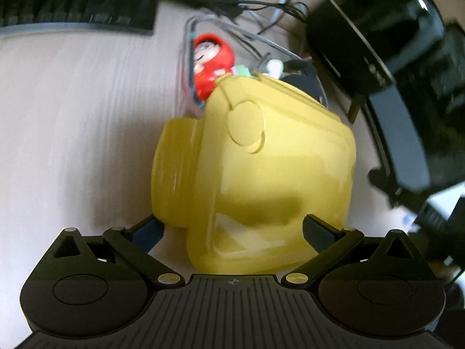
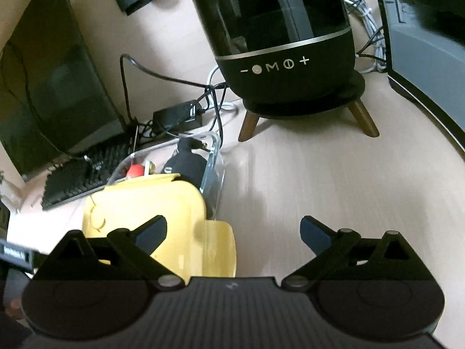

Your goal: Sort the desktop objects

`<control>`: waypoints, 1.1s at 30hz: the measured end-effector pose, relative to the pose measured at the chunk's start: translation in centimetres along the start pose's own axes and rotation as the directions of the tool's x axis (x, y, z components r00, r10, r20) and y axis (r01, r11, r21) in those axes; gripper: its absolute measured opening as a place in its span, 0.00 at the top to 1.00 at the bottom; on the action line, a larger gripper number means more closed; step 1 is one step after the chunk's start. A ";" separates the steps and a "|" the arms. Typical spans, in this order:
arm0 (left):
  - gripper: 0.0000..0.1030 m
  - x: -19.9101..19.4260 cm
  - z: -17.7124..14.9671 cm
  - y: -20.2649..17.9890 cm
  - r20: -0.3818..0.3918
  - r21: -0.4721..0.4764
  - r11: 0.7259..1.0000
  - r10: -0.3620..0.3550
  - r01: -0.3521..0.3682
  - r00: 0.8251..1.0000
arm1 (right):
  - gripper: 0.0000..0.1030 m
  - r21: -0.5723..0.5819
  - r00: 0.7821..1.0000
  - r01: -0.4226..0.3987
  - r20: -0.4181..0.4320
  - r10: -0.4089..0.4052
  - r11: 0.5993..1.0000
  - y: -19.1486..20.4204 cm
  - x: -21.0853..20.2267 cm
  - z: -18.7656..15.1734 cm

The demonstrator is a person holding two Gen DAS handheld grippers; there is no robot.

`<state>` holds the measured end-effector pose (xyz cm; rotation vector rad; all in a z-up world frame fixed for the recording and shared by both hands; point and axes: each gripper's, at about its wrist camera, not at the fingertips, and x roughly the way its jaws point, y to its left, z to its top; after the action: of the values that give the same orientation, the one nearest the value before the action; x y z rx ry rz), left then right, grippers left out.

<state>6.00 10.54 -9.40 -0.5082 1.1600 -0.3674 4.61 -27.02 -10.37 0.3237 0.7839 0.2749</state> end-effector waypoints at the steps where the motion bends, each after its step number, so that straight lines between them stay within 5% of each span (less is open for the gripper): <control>1: 0.00 0.0 0.0 0.3 0.004 -0.025 0.999 -0.019 0.019 1.000 | 0.07 -0.010 1.000 0.005 -0.003 -0.005 1.000 0.1 0.1 -0.1; 6: 0.00 0.4 -0.2 1.1 0.003 -0.147 0.987 -0.068 0.067 0.998 | 0.14 0.040 0.997 -0.010 -0.082 0.013 0.999 -0.1 1.7 -0.3; 11: 0.00 0.6 -0.1 0.5 -0.037 -0.169 0.985 -0.049 0.042 0.998 | 0.16 0.175 0.981 -0.114 -0.135 0.138 0.978 -1.1 3.2 -0.8; 17: 0.00 0.6 -0.7 0.9 -0.041 -0.254 0.965 -0.080 0.067 0.996 | 0.15 0.205 0.967 -0.197 -0.119 0.224 0.959 -1.4 4.5 -1.9; 24: 0.00 0.8 -1.1 -0.6 -0.073 -0.216 0.976 -0.048 0.031 0.996 | 0.16 0.177 0.948 -0.269 -0.122 0.292 0.947 -0.5 4.9 -2.0; 33: 0.00 0.1 -0.5 -1.7 -0.002 -0.159 0.986 0.047 -0.047 0.999 | 0.41 0.188 0.923 -0.333 -0.134 0.360 0.924 -0.9 4.8 -1.9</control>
<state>5.57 8.93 -8.69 -0.6189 1.2035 -0.2348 6.56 -25.82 -15.08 0.6022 0.9147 0.5807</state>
